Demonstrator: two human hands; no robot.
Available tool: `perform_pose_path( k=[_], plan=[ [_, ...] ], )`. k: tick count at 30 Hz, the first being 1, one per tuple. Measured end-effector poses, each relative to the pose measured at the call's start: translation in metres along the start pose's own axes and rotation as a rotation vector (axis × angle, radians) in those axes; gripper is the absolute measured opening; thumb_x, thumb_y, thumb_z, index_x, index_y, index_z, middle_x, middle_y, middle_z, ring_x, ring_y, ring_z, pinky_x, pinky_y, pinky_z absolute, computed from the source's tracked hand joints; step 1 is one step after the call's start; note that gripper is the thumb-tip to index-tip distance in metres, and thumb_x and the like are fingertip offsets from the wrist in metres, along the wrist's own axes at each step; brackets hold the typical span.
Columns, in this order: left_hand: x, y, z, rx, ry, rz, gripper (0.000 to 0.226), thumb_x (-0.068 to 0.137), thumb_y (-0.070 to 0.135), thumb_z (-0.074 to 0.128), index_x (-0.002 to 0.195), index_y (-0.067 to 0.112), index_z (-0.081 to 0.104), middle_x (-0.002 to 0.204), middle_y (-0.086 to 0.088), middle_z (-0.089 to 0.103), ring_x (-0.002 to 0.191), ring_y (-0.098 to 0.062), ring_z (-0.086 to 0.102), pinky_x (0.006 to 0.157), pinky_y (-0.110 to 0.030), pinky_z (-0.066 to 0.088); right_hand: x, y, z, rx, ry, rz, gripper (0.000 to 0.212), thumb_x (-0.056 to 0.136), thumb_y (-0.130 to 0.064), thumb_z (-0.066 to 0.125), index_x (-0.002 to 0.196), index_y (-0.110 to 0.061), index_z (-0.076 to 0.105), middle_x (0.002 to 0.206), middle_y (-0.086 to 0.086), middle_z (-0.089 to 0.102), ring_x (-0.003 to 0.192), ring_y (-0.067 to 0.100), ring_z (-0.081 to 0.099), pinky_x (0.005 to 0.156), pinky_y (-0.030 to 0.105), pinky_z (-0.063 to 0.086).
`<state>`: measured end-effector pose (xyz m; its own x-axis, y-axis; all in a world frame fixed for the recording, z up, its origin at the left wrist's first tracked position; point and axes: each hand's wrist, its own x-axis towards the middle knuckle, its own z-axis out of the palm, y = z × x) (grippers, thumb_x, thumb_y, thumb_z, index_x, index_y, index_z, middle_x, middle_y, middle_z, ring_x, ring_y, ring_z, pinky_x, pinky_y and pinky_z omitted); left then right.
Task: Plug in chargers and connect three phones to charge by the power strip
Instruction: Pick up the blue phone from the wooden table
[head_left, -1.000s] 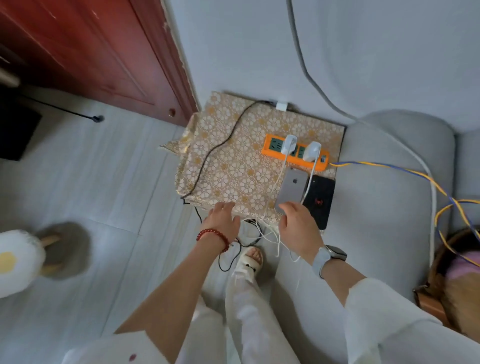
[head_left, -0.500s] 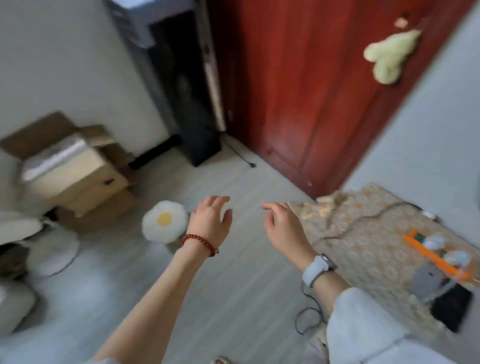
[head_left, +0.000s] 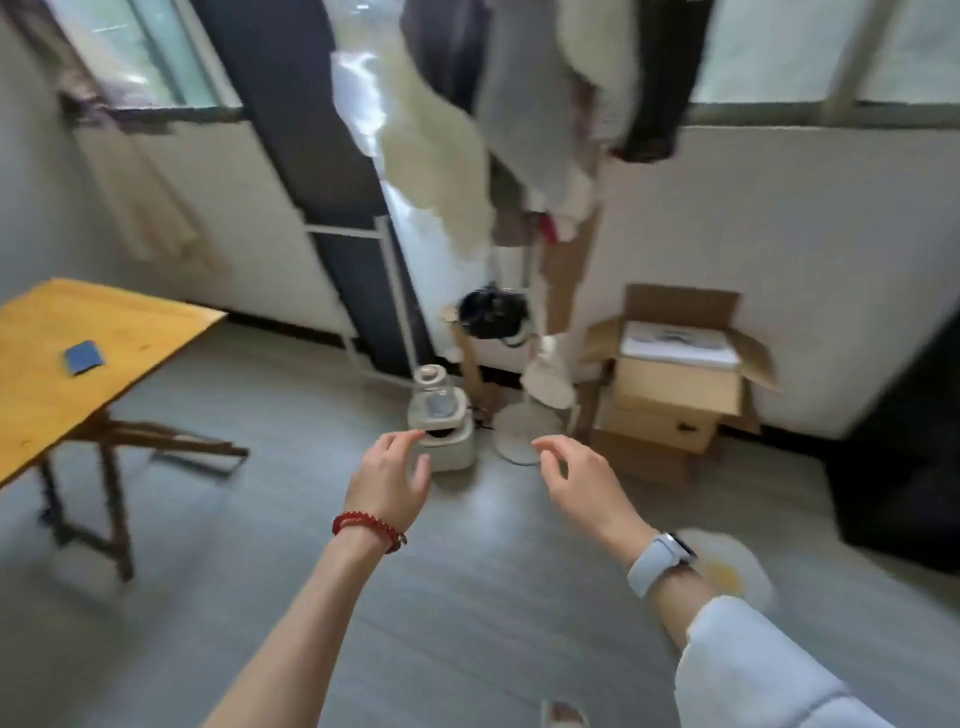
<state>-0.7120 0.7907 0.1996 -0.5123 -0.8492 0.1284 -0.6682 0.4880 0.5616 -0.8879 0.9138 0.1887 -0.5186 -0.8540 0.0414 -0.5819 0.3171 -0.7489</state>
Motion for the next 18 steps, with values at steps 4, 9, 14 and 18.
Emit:
perform_pose_path(
  k=[4, 9, 14, 18],
  plan=[
    [0.044, -0.085, -0.044, 0.042, 0.094, -0.184, 0.034, 0.088, 0.019, 0.05, 0.12, 0.009, 0.053, 0.126, -0.012, 0.055, 0.116, -0.027, 0.05, 0.1, -0.041, 0.04, 0.087, -0.06, 0.074, -0.009, -0.161, -0.15, 0.028, 0.093, -0.017, 0.042, 0.116, -0.012, 0.058, 0.121, 0.007, 0.062, 0.115, 0.023, 0.053, 0.097, 0.032, 0.04],
    [0.126, -0.163, -0.09, 0.04, 0.218, -0.378, 0.033, 0.089, 0.02, 0.048, 0.121, 0.01, 0.053, 0.127, -0.013, 0.054, 0.117, -0.029, 0.05, 0.101, -0.042, 0.04, 0.2, -0.124, 0.156, -0.027, -0.317, -0.29, 0.027, 0.092, -0.017, 0.043, 0.113, -0.012, 0.06, 0.117, 0.008, 0.064, 0.111, 0.023, 0.056, 0.095, 0.031, 0.041],
    [0.179, -0.224, -0.131, 0.02, 0.32, -0.487, 0.033, 0.089, 0.021, 0.047, 0.121, 0.012, 0.052, 0.126, -0.012, 0.054, 0.117, -0.027, 0.049, 0.1, -0.041, 0.041, 0.284, -0.195, 0.236, -0.093, -0.437, -0.418, 0.028, 0.092, -0.018, 0.043, 0.113, -0.015, 0.06, 0.117, 0.006, 0.064, 0.11, 0.022, 0.057, 0.092, 0.029, 0.041],
    [0.193, -0.296, -0.167, 0.01, 0.384, -0.621, 0.033, 0.089, 0.02, 0.048, 0.121, 0.011, 0.052, 0.127, -0.011, 0.053, 0.118, -0.026, 0.049, 0.1, -0.038, 0.039, 0.323, -0.253, 0.313, -0.095, -0.559, -0.505, 0.029, 0.092, -0.019, 0.041, 0.115, -0.015, 0.058, 0.12, 0.006, 0.06, 0.111, 0.022, 0.056, 0.095, 0.031, 0.041]
  ],
)
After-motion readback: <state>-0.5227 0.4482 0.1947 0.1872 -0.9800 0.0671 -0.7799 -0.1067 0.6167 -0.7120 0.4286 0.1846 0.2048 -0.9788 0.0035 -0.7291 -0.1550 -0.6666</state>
